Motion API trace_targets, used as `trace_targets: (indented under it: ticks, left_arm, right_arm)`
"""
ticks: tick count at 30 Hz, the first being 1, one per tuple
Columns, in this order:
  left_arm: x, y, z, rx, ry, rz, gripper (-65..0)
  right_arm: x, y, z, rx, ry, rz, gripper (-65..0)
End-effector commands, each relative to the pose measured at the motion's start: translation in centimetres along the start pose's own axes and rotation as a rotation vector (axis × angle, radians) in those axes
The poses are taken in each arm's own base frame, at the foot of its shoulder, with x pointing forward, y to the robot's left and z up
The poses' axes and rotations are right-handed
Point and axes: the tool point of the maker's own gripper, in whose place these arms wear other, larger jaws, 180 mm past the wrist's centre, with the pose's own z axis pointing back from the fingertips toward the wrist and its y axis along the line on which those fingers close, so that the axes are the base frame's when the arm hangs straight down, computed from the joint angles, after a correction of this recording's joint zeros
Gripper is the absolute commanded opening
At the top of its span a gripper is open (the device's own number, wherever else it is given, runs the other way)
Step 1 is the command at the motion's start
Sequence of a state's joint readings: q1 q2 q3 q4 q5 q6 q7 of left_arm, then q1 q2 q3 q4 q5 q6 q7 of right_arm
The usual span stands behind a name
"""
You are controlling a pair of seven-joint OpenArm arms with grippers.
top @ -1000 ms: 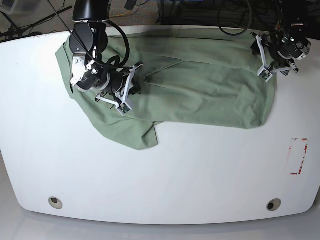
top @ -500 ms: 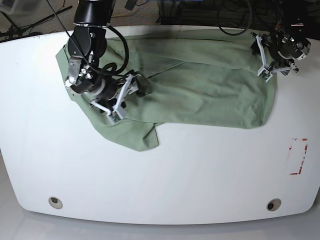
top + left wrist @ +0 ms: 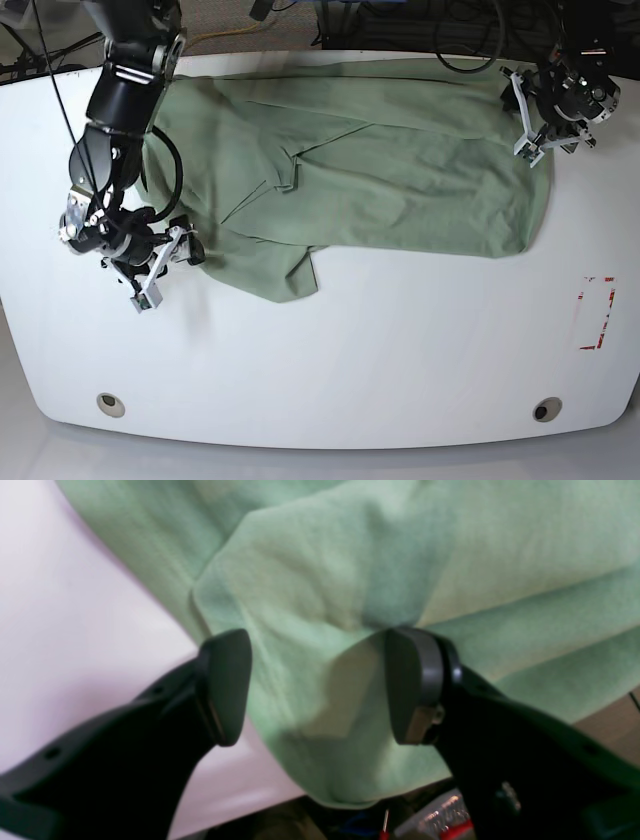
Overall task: Fold the T-shirt properly
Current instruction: 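Grasp the shirt body with the right gripper and pull it along the edge, then grasp the shirt hem corners with both grippers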
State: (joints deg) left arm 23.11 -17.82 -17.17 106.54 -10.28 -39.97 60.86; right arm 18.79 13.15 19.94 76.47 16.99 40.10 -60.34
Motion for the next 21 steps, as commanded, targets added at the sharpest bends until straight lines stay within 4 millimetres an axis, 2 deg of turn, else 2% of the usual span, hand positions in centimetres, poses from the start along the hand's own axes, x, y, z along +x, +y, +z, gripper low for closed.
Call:
trace_targets:
  ticks: [1, 6, 9, 17, 19, 21]
  left_arm:
    - [1.7, 0.2, 0.8, 0.020, -0.058, -0.011, -26.5]
    - [3.3, 1.1, 1.3, 0.048, -0.099, -0.018, -26.5]
    - [4.2, 1.5, 1.6, 0.061, -0.120, -0.021, -26.5]
    - [6.6, 3.5, 2.3, 0.109, -0.175, -0.026, -26.2]
    - [7.2, 4.9, 2.8, 0.146, -0.194, -0.007, -26.1]
    - [7.6, 6.9, 3.7, 0.197, -0.218, 0.031, -26.0]
  right_arm:
    - [1.3, -2.1, -0.3, 0.002, -0.030, -0.040, -21.2]
    - [1.7, -2.1, -2.8, 0.057, -0.039, -0.076, -21.2]
    - [1.1, -1.3, -4.4, 0.097, -0.032, -0.102, -21.2]
    - [0.0, 0.9, -6.6, 0.156, -0.054, -0.167, -21.6]
    - [0.1, 1.2, -6.9, 0.162, -0.069, -0.176, -25.2]
    - [0.1, 1.2, -6.9, 0.162, -0.073, -0.178, -34.2]
